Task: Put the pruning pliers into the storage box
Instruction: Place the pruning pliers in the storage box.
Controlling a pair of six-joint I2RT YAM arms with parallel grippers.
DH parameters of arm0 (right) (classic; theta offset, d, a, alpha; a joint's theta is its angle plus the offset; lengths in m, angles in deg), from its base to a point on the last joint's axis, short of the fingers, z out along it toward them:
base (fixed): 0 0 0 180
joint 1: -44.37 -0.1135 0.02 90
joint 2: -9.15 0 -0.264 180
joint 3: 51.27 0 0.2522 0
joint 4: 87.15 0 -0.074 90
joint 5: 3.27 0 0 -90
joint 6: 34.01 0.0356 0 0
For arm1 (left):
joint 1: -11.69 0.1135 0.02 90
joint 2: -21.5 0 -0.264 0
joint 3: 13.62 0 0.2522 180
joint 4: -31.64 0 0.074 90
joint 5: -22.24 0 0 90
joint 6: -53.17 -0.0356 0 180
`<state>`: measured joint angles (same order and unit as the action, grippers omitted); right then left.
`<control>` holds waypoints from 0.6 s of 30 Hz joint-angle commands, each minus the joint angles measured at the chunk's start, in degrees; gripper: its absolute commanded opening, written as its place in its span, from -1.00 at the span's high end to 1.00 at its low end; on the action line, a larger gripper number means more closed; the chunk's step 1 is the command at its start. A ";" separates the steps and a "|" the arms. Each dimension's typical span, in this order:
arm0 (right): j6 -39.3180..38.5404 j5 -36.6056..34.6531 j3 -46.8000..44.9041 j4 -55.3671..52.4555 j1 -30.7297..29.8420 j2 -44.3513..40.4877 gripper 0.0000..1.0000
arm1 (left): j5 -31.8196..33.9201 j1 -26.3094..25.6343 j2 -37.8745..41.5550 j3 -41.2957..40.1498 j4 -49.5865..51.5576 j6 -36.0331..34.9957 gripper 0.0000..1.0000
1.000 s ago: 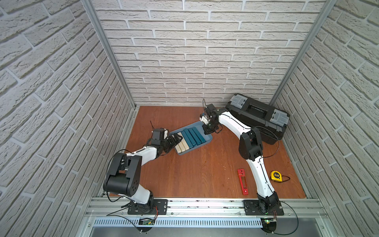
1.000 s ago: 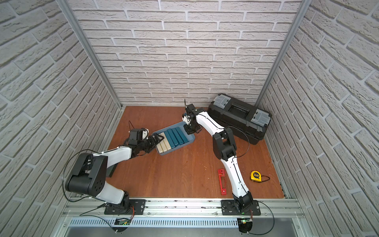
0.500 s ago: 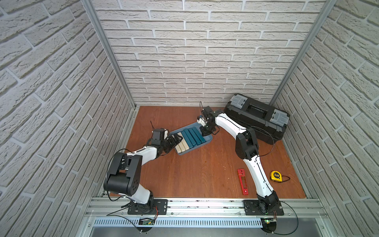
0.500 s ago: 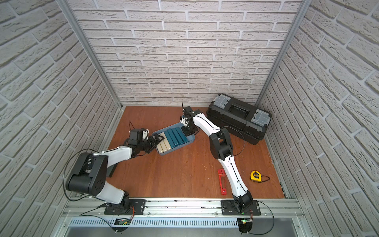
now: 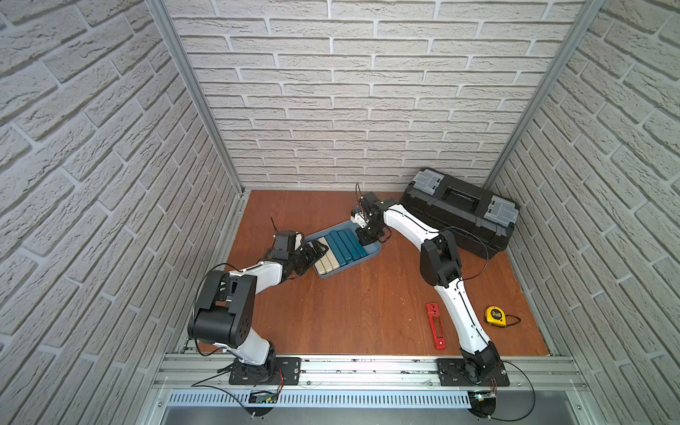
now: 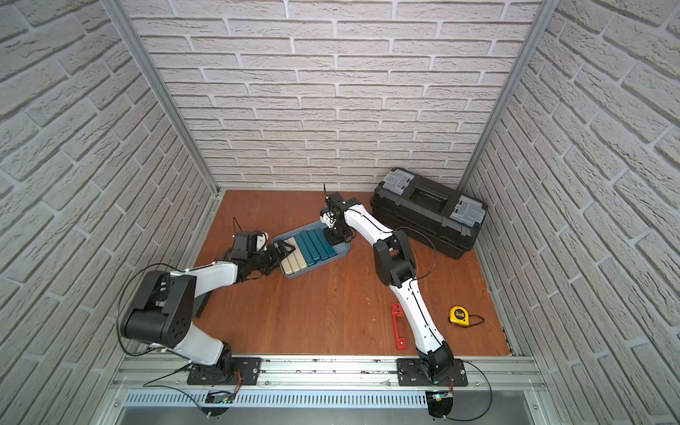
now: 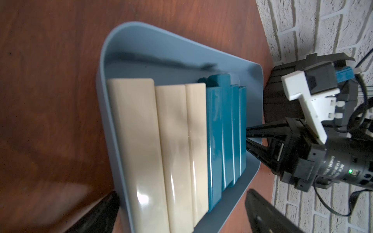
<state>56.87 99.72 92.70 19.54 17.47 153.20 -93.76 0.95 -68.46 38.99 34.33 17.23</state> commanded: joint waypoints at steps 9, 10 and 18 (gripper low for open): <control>0.00 -1.49 1.27 -1.56 -0.02 -2.10 0.72 | -1.35 -0.49 0.93 2.94 -0.32 -1.32 -0.96; -0.14 -1.95 1.21 -1.91 0.19 -2.75 0.72 | -0.94 -0.49 1.47 2.95 0.61 -1.78 -0.96; -0.62 -4.81 -1.02 -2.36 0.79 -9.45 0.72 | 2.37 -0.32 6.53 2.38 9.16 -5.96 -0.96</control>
<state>56.76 96.42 92.29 17.99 18.02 150.49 -92.77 0.77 -64.59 40.93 41.04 13.85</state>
